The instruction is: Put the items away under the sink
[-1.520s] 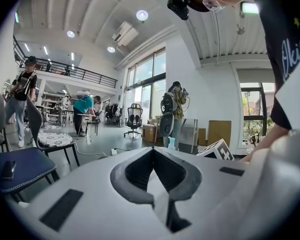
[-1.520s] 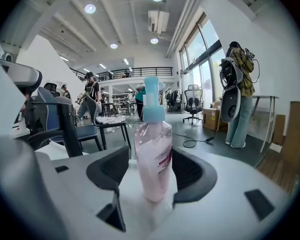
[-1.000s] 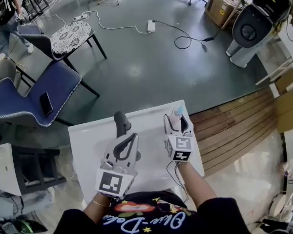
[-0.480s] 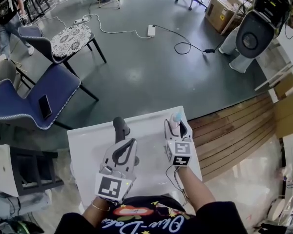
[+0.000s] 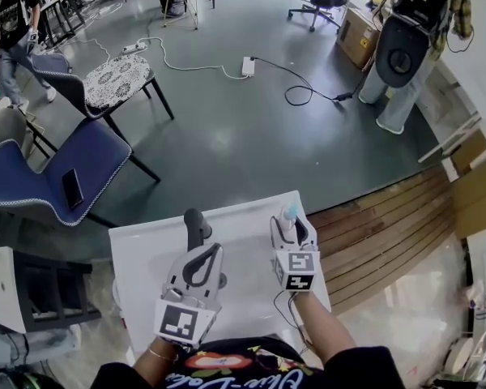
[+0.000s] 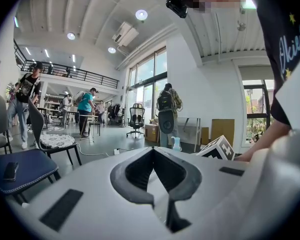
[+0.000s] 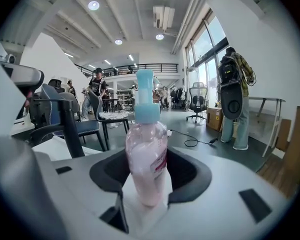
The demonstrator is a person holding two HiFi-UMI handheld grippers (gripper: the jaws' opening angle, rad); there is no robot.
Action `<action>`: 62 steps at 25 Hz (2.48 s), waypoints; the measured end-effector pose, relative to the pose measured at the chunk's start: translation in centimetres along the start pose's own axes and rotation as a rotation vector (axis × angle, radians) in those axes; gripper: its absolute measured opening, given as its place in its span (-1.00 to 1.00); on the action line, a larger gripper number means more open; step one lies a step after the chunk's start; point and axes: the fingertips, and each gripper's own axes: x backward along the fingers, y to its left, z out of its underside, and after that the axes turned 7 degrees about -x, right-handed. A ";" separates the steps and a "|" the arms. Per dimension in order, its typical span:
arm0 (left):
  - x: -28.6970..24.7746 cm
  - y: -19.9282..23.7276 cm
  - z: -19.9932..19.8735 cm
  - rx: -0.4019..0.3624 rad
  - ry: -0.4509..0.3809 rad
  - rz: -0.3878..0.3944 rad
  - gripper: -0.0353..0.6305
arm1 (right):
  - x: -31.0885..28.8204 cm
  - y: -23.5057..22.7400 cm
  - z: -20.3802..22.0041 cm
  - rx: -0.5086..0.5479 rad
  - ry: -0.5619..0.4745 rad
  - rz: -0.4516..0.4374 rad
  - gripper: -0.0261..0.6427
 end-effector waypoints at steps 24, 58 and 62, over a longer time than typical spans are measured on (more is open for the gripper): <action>1.1 -1.9 -0.7 -0.028 -0.021 0.025 -0.87 | 3.9 0.5 -0.4 0.020 0.012 -0.052 -0.28; 4.2 -5.1 -1.6 -0.036 -0.064 0.070 -0.87 | 10.8 3.0 -2.9 0.037 -0.058 -0.101 -0.28; 4.5 -5.4 -1.4 -0.038 -0.068 0.082 -0.87 | 11.4 3.2 -3.0 0.037 -0.065 -0.098 -0.28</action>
